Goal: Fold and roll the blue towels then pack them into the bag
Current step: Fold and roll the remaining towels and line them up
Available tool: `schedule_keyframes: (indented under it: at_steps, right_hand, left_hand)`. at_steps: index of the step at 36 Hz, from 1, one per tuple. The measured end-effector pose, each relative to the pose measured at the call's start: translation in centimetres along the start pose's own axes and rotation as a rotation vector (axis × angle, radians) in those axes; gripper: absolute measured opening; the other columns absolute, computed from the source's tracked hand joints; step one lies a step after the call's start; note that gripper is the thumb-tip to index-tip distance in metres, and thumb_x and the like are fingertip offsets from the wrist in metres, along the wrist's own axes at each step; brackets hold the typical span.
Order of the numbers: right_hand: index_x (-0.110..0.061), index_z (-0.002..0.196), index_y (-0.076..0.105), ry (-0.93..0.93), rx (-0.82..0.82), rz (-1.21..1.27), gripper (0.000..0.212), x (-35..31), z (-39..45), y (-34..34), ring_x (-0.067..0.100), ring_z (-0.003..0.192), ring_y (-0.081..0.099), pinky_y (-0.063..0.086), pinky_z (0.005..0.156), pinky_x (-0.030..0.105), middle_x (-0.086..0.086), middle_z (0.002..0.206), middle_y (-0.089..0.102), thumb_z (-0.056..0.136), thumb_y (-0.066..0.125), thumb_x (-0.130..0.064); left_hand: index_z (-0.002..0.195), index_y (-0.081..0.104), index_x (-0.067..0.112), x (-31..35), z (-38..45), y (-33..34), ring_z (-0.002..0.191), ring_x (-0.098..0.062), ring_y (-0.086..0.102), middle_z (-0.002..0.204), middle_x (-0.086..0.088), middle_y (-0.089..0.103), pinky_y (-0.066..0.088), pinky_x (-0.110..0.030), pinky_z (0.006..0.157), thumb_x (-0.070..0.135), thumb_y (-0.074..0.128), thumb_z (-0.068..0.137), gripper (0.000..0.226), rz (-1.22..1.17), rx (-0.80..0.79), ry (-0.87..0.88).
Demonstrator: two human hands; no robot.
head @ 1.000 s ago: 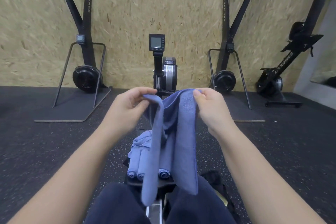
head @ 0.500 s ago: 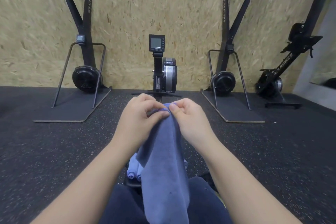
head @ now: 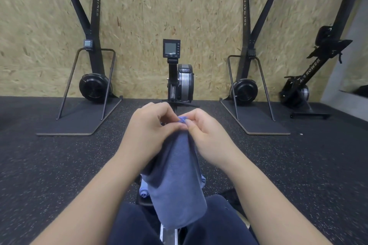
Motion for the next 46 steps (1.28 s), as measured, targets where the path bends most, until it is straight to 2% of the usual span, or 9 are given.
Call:
schedule_keyframes:
  at_steps: [7, 11, 14, 18, 23, 29, 33, 38, 46]
  right_hand:
    - [-0.032, 0.091, 0.060, -0.022, -0.033, -0.023, 0.021, 0.1, -0.3, -0.5, 0.003, 0.096, 0.062, 0.049, 0.091, 0.034, -0.011, 0.097, 0.069, 0.100, 0.047, -0.018]
    - [-0.031, 0.088, 0.062, 0.002, -0.049, 0.050, 0.022, -0.2, -0.4, -0.6, 0.002, 0.092, 0.062, 0.048, 0.090, 0.032, -0.013, 0.093, 0.069, 0.097, 0.049, -0.017]
    - [-0.026, 0.087, 0.063, 0.022, -0.062, 0.160, 0.003, -0.2, -0.6, -0.6, 0.005, 0.076, 0.060, 0.047, 0.075, 0.029, -0.009, 0.080, 0.069, 0.089, 0.061, -0.026]
    - [-0.022, 0.086, 0.061, 0.024, -0.066, 0.206, 0.013, 0.2, -0.5, -0.7, 0.001, 0.070, 0.061, 0.048, 0.071, 0.019, -0.009, 0.071, 0.071, 0.087, 0.069, -0.011]
    - [-0.024, 0.081, 0.062, 0.024, 0.017, 0.159, 0.014, 1.1, -0.1, -0.7, 0.006, 0.071, 0.060, 0.047, 0.073, 0.030, -0.006, 0.070, 0.070, 0.086, 0.070, -0.014]
    - [-0.018, 0.084, 0.063, 0.033, 0.146, 0.151, 0.006, 1.9, 0.1, -0.7, 0.010, 0.074, 0.064, 0.049, 0.077, 0.036, 0.000, 0.078, 0.074, 0.090, 0.064, -0.017]
    - [-0.015, 0.084, 0.061, 0.034, 0.206, 0.219, 0.008, 2.1, 0.3, -1.5, 0.015, 0.079, 0.066, 0.050, 0.079, 0.038, 0.005, 0.082, 0.074, 0.092, 0.062, -0.013]
    - [-0.017, 0.084, 0.060, 0.036, 0.251, 0.229, 0.010, 2.7, 0.6, -2.8, 0.009, 0.075, 0.063, 0.047, 0.076, 0.030, -0.001, 0.078, 0.072, 0.093, 0.061, -0.013]
    - [-0.015, 0.088, 0.060, 0.080, 0.351, 0.180, 0.006, 3.9, 0.6, -3.8, 0.005, 0.076, 0.064, 0.048, 0.076, 0.028, -0.004, 0.079, 0.073, 0.094, 0.060, -0.015]
  left_hand:
    - [0.057, 0.055, 0.026, 0.4, 0.1, -0.2, 0.064, -0.005, 0.049, 0.063, 0.004, 0.059, 0.037, -0.025, 0.062, 0.025, 0.086, 0.065, 0.032, 0.002, -0.048, -0.054]
    - [0.056, 0.054, 0.025, 0.4, 0.2, -0.4, 0.064, -0.004, 0.049, 0.063, 0.004, 0.059, 0.034, -0.019, 0.058, 0.027, 0.085, 0.064, 0.032, 0.043, -0.067, -0.057]
    - [0.057, 0.056, 0.026, 0.5, 0.1, -0.5, 0.069, -0.006, 0.050, 0.064, 0.006, 0.058, 0.033, -0.015, 0.060, 0.021, 0.083, 0.067, 0.029, 0.076, -0.075, -0.048]
    - [0.059, 0.061, 0.033, 0.6, -0.1, -0.4, 0.075, -0.002, 0.052, 0.069, 0.009, 0.057, 0.033, -0.010, 0.063, 0.024, 0.078, 0.070, 0.022, 0.048, -0.099, -0.058]
    - [0.069, 0.061, 0.046, 0.3, 0.0, -0.2, 0.084, -0.002, 0.053, 0.076, 0.017, 0.064, 0.035, -0.008, 0.070, 0.021, 0.074, 0.080, 0.030, 0.062, -0.125, 0.000]
    - [0.084, 0.058, 0.036, -0.8, -0.4, 0.6, 0.082, -0.005, 0.049, 0.097, 0.026, 0.059, 0.034, -0.009, 0.069, 0.017, 0.071, 0.082, 0.023, 0.135, -0.129, 0.068]
    - [0.089, 0.058, 0.034, -2.5, -0.9, 1.0, 0.085, -0.001, 0.046, 0.081, 0.016, 0.060, 0.035, -0.014, 0.070, 0.026, 0.066, 0.081, 0.014, 0.251, -0.258, 0.032]
    - [0.090, 0.061, 0.031, -3.9, -1.6, 1.3, 0.085, -0.016, 0.047, 0.077, 0.007, 0.049, 0.038, -0.032, 0.072, 0.029, 0.068, 0.083, 0.010, 0.369, -0.348, 0.006]
    - [0.078, 0.053, 0.027, -5.2, -2.2, 1.8, 0.068, -0.020, 0.045, 0.072, 0.014, 0.054, 0.044, -0.037, 0.058, 0.016, 0.061, 0.074, 0.015, 0.383, -0.275, 0.221]
Point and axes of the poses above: each hand's wrist, its own z-axis towards the middle knuckle, its own y-axis out of the palm, x = y × z, the point moved 1 cm from there along z, towards the middle knuckle
